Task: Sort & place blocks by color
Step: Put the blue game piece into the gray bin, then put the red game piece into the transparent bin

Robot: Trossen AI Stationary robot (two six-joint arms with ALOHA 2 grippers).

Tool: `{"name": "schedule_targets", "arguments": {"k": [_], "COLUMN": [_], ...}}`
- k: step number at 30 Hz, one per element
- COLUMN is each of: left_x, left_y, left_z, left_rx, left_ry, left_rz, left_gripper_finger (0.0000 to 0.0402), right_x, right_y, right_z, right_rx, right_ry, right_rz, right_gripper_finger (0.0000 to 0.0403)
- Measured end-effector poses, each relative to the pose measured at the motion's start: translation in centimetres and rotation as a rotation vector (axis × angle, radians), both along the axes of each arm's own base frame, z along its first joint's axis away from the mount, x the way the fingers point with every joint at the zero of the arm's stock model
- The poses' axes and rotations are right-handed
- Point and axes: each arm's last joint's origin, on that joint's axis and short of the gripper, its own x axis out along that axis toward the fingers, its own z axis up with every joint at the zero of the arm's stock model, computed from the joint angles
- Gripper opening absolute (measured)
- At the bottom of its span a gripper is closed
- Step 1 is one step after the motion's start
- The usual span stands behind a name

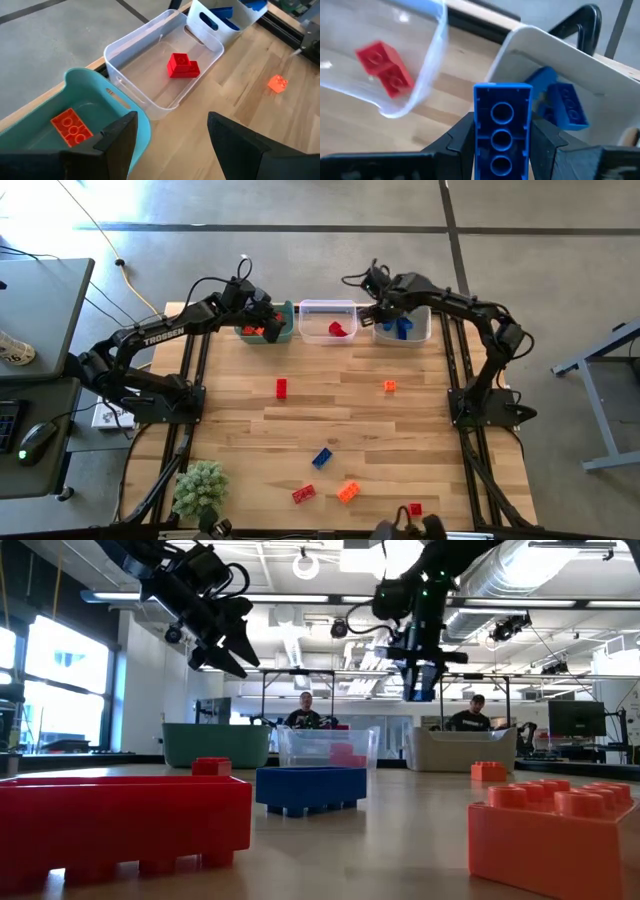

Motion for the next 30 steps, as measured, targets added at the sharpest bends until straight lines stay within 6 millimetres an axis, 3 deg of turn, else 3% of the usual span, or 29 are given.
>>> {"name": "schedule_targets", "arguments": {"k": [9,14,17,24,30], "left_x": [0.8,1.2,1.5,2.5,3.5], "left_y": [-0.7,-1.1,-1.4,-2.5,-4.0], "left_z": [0.1,0.1,0.1,0.1,0.1], "left_rx": [0.009,0.002,-0.003,-0.005,-0.054], "left_ry": [-0.009,-0.016,-0.023,-0.024,-0.05], "left_rz": [-0.038,-0.048,-0.058,-0.11,-0.135], "left_gripper_finger": [0.0231,0.0231,0.0231,0.0231,0.0231], "right_x": [-4.0,-5.6,-6.1,-6.1,-5.8], "right_y": [-2.2,-3.1,-3.5,-3.9,-4.1], "right_z": [-2.7,-4.1,-4.3,-4.0,-2.9], "right_rx": [0.206,0.222,0.211,0.159,0.164], "right_ry": [0.065,0.104,0.122,0.157,0.102], "right_rz": [0.111,0.15,0.172,0.17,0.173], "right_gripper_finger": [0.0117,0.0117,0.0122,0.0203,0.0217]}}
